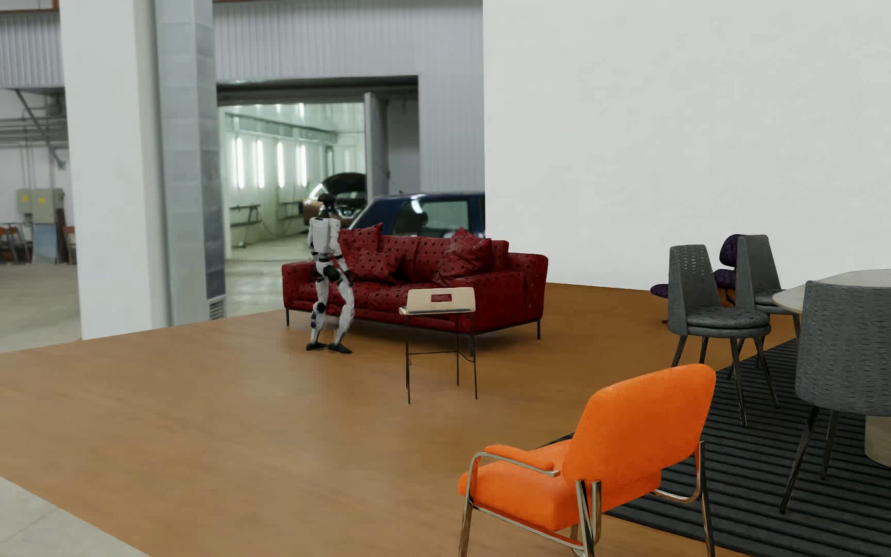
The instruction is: Head to sofa
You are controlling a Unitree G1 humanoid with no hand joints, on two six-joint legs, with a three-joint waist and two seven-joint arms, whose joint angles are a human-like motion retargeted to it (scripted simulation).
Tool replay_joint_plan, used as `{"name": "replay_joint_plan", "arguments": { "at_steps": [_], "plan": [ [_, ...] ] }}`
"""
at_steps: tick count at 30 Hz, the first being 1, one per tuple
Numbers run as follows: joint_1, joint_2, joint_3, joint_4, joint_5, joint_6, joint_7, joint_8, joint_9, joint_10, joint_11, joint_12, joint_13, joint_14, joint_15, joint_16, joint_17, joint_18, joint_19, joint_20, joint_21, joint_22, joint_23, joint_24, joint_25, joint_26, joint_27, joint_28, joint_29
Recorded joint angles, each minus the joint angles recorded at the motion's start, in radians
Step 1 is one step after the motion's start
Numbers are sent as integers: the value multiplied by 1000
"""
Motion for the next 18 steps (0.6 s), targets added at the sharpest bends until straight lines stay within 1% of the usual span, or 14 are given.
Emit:
{"name": "replay_joint_plan", "arguments": {
  "at_steps": [2,3,4,5,6,7,8,9,11,12,14,15,17,18],
  "plan": [
    [-3,-55,-18,-32,70,-8,-45,290,-1,6,4,-55,-36,6,-36,-10,-18,17,-17,39,53,-13,74,-44,-55,22,-24,56,111],
    [-5,-78,-24,-43,150,-11,-62,450,-2,6,-8,-81,-51,12,-96,-21,-21,23,-42,64,81,-21,83,-67,-88,42,-41,81,139],
    [-11,-84,-26,-51,238,-14,-73,574,-4,6,-32,-103,-61,19,-162,-33,-17,29,-46,88,93,-32,70,-92,-110,58,-56,102,141],
    [-21,-76,-24,-56,303,-17,-77,623,-8,5,-69,-123,-66,25,-213,-45,-6,34,-47,103,85,-44,41,-117,-112,65,-65,115,121],
    [-30,-61,-20,-60,349,-19,-80,611,-13,1,-110,-138,-69,31,-242,-53,10,38,-48,104,67,-56,3,-137,-102,60,-72,116,93],
    [-38,-41,-14,-65,386,-21,-88,545,-17,-6,-144,-151,-73,38,-259,-54,26,43,-65,89,55,-67,-34,-148,-88,46,-85,109,66],
    [-44,-47,-13,-71,435,-21,-99,572,-19,-8,-150,-158,-83,40,-257,-52,36,47,-110,62,59,-80,-61,-146,-78,28,-103,103,48],
    [-47,-57,-12,-73,450,-20,-99,599,-20,-11,-152,-159,-101,42,-241,-47,42,53,-127,32,79,-93,-75,-135,-75,16,-124,104,43],
    [-50,-94,-5,-75,435,-15,-80,608,-17,7,-73,-155,-138,34,-220,-65,34,66,-108,-11,149,-89,-85,-121,-88,20,-160,94,77],
    [-51,-113,-1,-75,427,-13,-71,610,-15,25,-20,-146,-163,25,-216,-78,20,71,-100,-16,192,-80,-83,-125,-107,28,-173,65,100],
    [-41,-129,6,-66,430,-15,-61,620,-13,44,41,-122,-201,11,-187,-101,0,62,-93,-10,258,-70,-78,-131,-171,40,-179,10,112],
    [-32,-130,8,-59,435,-16,-61,626,-12,50,61,-111,-207,7,-161,-111,10,58,-82,-5,250,-77,-74,-131,-175,48,-172,3,113],
    [-18,-143,10,-50,446,-19,-62,658,-9,59,113,-81,-190,-2,-135,-110,40,54,-5,6,170,-81,-85,-128,-114,51,-167,32,112],
    [-13,-156,8,-46,464,-20,-63,702,-8,60,141,-65,-179,-3,-137,-109,45,52,39,17,138,-76,-93,-129,-92,59,-170,48,103]
  ]
}}
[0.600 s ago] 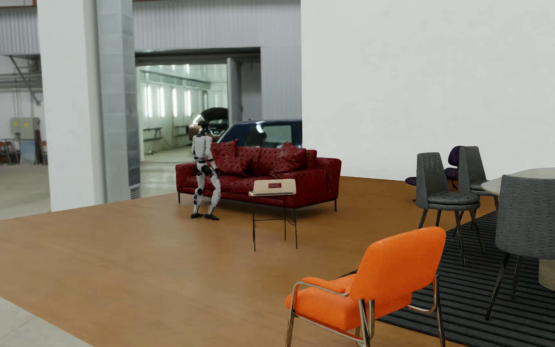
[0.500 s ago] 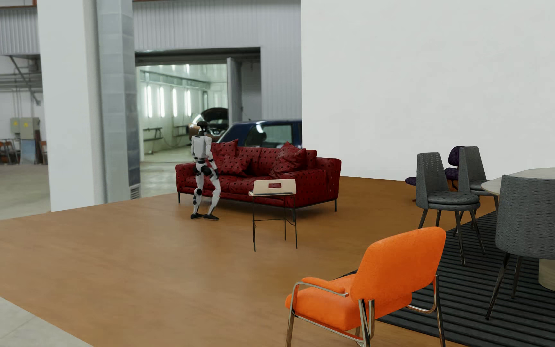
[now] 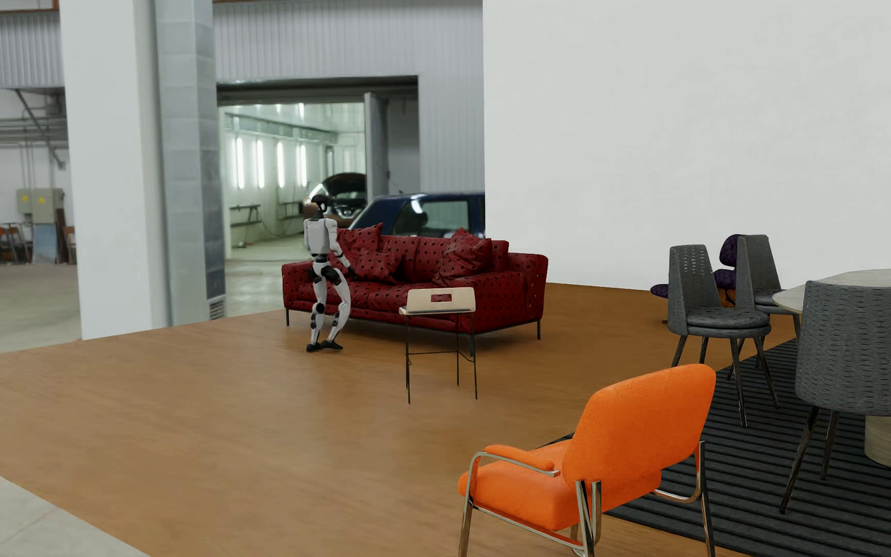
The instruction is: Head to sofa
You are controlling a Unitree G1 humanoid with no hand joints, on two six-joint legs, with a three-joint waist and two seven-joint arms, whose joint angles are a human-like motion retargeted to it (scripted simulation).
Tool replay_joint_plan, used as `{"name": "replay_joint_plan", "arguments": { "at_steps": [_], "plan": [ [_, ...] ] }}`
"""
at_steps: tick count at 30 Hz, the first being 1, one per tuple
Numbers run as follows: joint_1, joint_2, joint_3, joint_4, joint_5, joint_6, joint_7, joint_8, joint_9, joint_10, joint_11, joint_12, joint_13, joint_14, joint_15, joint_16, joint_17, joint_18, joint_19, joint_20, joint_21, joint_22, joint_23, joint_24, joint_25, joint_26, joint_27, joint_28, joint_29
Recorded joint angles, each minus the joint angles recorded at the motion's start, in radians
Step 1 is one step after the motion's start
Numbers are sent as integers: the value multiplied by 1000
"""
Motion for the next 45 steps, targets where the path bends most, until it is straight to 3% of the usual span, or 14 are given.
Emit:
{"name": "replay_joint_plan", "arguments": {
  "at_steps": [1,5,7,8,10,14,16,18,20,22,24,29,39,45],
  "plan": [
    [0,-8,-2,2,20,-1,-2,48,0,2,11,13,11,-1,-33,-1,-6,-2,7,14,-19,10,-5,-8,2,10,0,9,-12],
    [-8,27,-10,12,41,-5,-38,87,-9,-32,-195,20,55,22,-153,50,-29,-15,-153,-20,-70,87,36,36,-12,24,22,13,-21],
    [-12,69,-14,16,75,-3,-56,122,-15,-51,-343,16,62,35,-85,76,-44,-21,-130,-36,-59,111,101,58,-25,27,32,-6,10],
    [-10,92,-14,21,82,-1,-62,112,-19,-69,-401,15,60,45,-31,87,-49,-24,-175,-32,-38,112,137,56,-46,27,36,-6,30],
    [-6,128,-12,36,89,6,-69,85,-25,-95,-492,18,62,62,12,111,-47,-30,-190,-14,-2,114,183,40,-79,16,45,8,66],
    [-39,183,-15,75,125,27,-76,65,-31,-60,-635,5,89,61,86,115,-18,-43,-187,10,-7,101,151,20,-54,8,24,38,47],
    [-108,182,-19,83,135,36,-75,50,-25,44,-661,-14,93,35,93,123,-6,-51,-186,-39,-6,64,115,86,-40,0,11,156,29],
    [-234,149,-24,92,142,48,-65,27,-6,257,-622,-36,99,25,75,100,1,-79,-179,-76,9,29,68,150,-37,76,1,291,16],
    [-331,134,-27,136,151,64,-11,2,10,409,-600,-41,99,-16,61,46,-5,-124,-166,-10,25,-10,35,29,-19,91,-22,231,1],
    [-321,149,-22,156,161,75,8,1,13,344,-611,-39,88,-71,60,21,-11,-73,-155,-10,49,-34,55,-31,-6,69,-17,144,-11],
    [-235,172,-18,151,168,79,-4,15,8,151,-627,-25,78,-6,60,22,-14,-56,-160,-65,74,-45,84,-19,-9,19,11,106,26],
    [-70,224,-27,111,129,56,0,31,-9,-104,-648,-48,108,96,60,52,-45,-74,-175,-221,78,38,63,17,30,-55,-27,1,113],
    [-26,244,-26,91,111,49,9,41,-33,-157,-652,-33,82,121,56,125,-18,-46,-173,-214,139,103,129,-18,26,-8,36,25,-2],
    [-29,241,-25,91,111,47,5,36,-39,-152,-648,-26,52,116,50,132,-41,-41,-172,-200,183,102,151,-36,31,-4,21,37,33]
  ]
}}
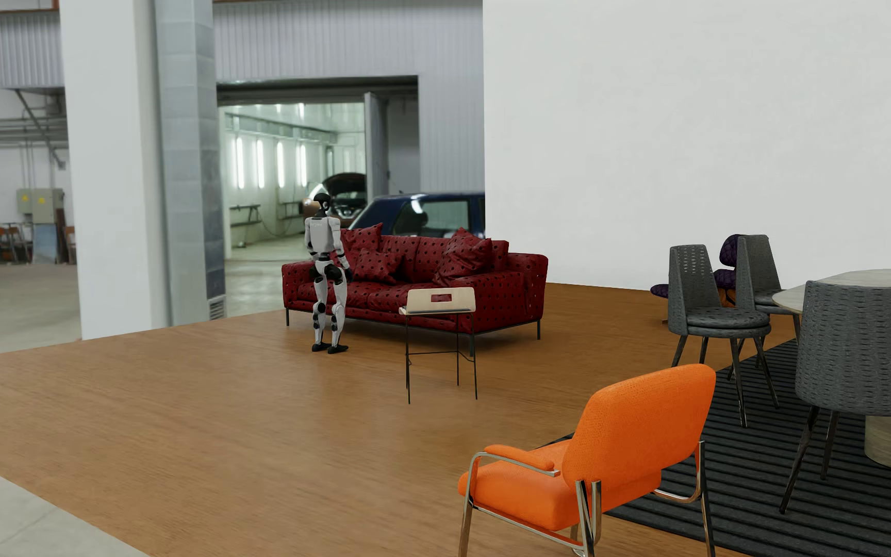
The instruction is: Head to sofa
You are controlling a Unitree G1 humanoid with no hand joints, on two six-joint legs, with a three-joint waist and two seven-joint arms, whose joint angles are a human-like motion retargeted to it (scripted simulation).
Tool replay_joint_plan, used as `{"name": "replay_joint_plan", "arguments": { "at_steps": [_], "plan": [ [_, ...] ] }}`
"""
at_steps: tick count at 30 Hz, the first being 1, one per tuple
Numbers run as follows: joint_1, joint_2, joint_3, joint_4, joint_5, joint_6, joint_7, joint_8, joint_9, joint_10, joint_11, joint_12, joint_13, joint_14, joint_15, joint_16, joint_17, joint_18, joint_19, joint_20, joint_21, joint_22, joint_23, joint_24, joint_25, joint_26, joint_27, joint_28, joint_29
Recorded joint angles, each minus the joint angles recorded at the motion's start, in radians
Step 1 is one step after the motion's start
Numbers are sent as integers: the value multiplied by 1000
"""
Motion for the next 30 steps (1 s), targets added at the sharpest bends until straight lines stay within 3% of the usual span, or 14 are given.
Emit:
{"name": "replay_joint_plan", "arguments": {
  "at_steps": [3,7,13,18,23,30],
  "plan": [
    [-1,-2,2,1,1,-2,-1,-1,-1,1,4,-9,-24,-2,-2,-17,5,2,1,-10,-10,-4,2,0,-1,-4,14,-9,-3],
    [-4,-2,2,4,5,-5,-5,-4,-7,2,-1,-20,-51,-4,3,-46,3,2,-12,-10,-20,-24,-16,-7,-2,-10,-14,-2,-20],
    [-4,0,3,5,7,-7,-10,-9,-12,3,-5,-34,-56,-8,3,-76,31,0,-18,11,-54,-52,-35,-18,4,-3,-15,10,-35],
    [3,11,4,6,8,-7,-13,-14,-14,5,-8,-37,-47,-14,-3,-74,35,-3,-21,15,-23,-43,-28,-11,-7,-5,-12,10,7],
    [10,22,4,5,6,-8,-18,-19,-11,8,-7,-22,-36,-19,-10,-72,28,-4,-26,25,-33,-23,-10,-6,-9,-1,9,8,-7],
    [17,38,4,5,7,-8,-19,-22,-4,25,-8,4,-25,-32,-15,-70,23,-2,-29,30,-39,-14,0,5,-5,2,-3,7,-5]
  ]
}}
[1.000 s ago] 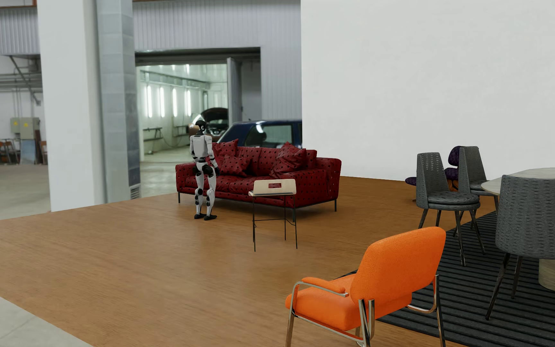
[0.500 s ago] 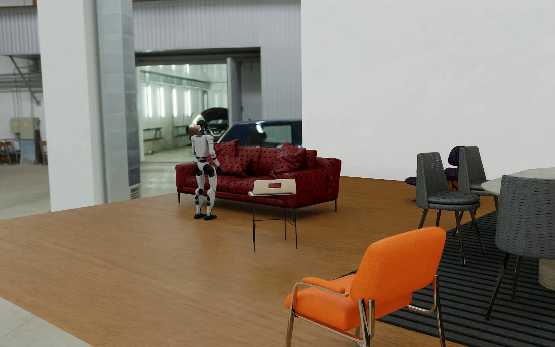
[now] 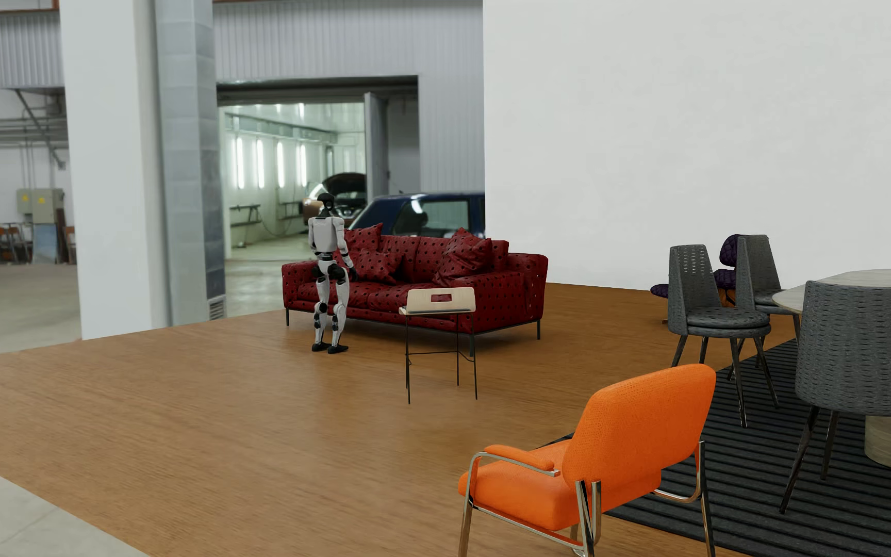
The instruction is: Head to sofa
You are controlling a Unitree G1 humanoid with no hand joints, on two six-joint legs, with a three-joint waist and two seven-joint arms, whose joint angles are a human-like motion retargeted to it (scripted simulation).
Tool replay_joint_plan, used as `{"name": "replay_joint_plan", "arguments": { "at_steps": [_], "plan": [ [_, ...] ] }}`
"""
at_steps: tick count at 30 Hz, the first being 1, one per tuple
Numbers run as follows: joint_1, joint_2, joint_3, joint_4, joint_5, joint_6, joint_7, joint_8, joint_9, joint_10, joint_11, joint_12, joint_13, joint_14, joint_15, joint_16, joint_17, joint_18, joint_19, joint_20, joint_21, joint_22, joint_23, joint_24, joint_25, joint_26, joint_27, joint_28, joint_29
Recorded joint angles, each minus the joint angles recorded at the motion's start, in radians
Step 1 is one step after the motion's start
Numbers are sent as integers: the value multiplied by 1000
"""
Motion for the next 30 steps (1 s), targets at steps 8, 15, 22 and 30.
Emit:
{"name": "replay_joint_plan", "arguments": {
  "at_steps": [8,15,22,30],
  "plan": [
    [8,4,-1,-1,-1,-2,-1,-2,4,-1,6,-9,-8,0,0,-1,1,4,2,-13,0,-4,1,13,-15,-6,-11,-8,-6],
    [10,-1,1,1,0,-4,10,8,1,-4,11,-23,-14,0,0,7,4,5,5,-31,25,-5,-14,8,-11,-18,-5,-7,-1],
    [9,-1,-1,-2,-2,-3,12,11,3,0,16,-12,-10,-3,-3,15,-6,7,8,-65,31,-8,-4,1,-7,-17,-19,-17,-6],
    [8,-7,-4,-4,-4,-3,15,14,12,3,27,-2,6,-5,-7,33,-5,9,9,-83,20,-7,-5,-15,-2,-11,-14,-13,-14]
  ]
}}
